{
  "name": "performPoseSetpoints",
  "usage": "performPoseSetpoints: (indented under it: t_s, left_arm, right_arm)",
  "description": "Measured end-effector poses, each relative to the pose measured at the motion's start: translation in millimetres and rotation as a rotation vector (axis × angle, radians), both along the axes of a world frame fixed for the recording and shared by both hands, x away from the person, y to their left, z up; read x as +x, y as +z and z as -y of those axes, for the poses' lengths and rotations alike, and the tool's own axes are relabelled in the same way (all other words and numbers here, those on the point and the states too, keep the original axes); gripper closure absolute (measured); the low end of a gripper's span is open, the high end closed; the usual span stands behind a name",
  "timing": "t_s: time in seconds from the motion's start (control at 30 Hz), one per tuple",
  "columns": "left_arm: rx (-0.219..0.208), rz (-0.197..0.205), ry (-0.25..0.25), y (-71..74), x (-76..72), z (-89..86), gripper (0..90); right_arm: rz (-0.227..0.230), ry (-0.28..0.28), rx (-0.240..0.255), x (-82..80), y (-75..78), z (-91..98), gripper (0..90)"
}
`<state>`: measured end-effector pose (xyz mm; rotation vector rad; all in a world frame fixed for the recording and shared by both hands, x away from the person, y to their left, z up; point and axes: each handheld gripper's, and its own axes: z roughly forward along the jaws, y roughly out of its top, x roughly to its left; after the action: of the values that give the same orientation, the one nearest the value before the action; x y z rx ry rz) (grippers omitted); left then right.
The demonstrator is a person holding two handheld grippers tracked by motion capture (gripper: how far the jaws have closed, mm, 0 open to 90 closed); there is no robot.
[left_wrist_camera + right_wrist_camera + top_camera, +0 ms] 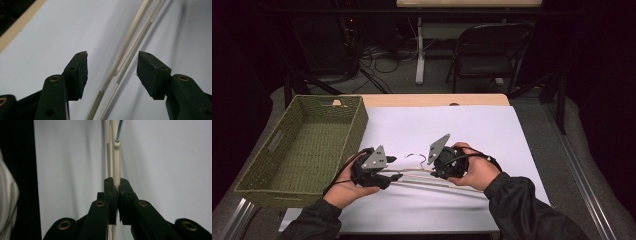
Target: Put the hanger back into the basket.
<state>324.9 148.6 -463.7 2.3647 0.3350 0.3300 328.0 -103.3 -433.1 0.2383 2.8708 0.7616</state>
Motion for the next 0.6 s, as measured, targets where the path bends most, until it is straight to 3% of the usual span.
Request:
performPoseSetpoints:
  t_s: [0.1, 0.27, 0.43, 0.53, 0.6]
  left_arm:
    - [0.027, -0.059, -0.032, -6.3, 5.5, 2.9, 46.3]
    - [0.081, -0.098, -0.091, -15.9, 6.0, 10.4, 53.8]
    - [0.112, -0.142, -0.095, -22.1, 7.7, 14.4, 64.1]
    - [0.143, -0.153, -0.084, -25.2, 10.3, 14.9, 67.1]
    - [0.141, -0.158, -0.088, -26.1, 10.3, 15.5, 69.9]
  right_arm:
    - [-0.006, 0.015, -0.005, -2.3, -0.4, -1.2, 86.5]
    - [-0.008, 0.048, 0.002, -3.4, -0.2, -0.2, 86.5]
    - [-0.009, 0.050, -0.001, -5.0, -0.3, 0.8, 86.4]
    - [-0.008, 0.059, -0.003, -4.8, -0.7, 1.6, 86.4]
    - [-0.007, 0.064, -0.004, -4.8, -0.6, 2.1, 86.4]
